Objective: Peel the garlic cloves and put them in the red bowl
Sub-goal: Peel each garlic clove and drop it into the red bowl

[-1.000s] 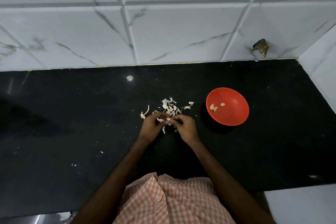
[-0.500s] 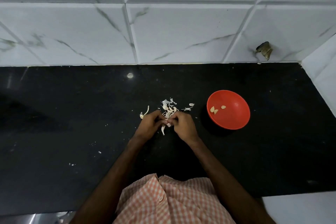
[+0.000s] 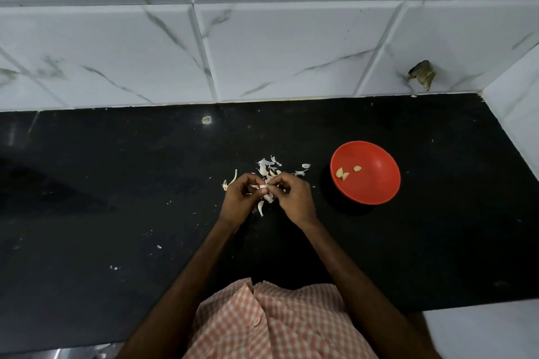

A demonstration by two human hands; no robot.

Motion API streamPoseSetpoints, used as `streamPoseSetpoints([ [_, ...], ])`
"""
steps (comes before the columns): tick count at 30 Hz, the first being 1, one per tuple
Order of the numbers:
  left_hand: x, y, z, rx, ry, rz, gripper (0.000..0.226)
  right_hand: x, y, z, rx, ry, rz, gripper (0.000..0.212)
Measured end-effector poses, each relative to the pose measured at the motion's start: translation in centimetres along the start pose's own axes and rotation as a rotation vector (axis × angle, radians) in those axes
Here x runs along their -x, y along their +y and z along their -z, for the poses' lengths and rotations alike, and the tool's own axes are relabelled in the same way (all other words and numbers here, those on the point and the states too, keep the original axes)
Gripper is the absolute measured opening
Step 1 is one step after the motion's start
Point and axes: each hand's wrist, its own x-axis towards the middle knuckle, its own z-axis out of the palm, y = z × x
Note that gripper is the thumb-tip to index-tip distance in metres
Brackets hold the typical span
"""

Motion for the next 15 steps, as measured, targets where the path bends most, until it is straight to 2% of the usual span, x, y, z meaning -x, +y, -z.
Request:
streamPoseSetpoints([
  [5, -0.02, -0.02, -0.16, 0.026, 0.014, 0.030, 0.013, 0.11, 0.11, -0.28, 0.068, 0.076, 0.076, 0.010],
  [10, 0.12, 0.49, -0.42, 0.035, 0.037, 0.040, 0.016, 0.12, -0.05, -0.48, 0.069, 0.116, 0.007, 0.009],
  [15, -0.08, 0.08, -0.26, -0.055, 0.076, -0.016, 0.008, 0.21, -0.66, -0.67, 0.149, 0.118, 0.014, 0.007],
])
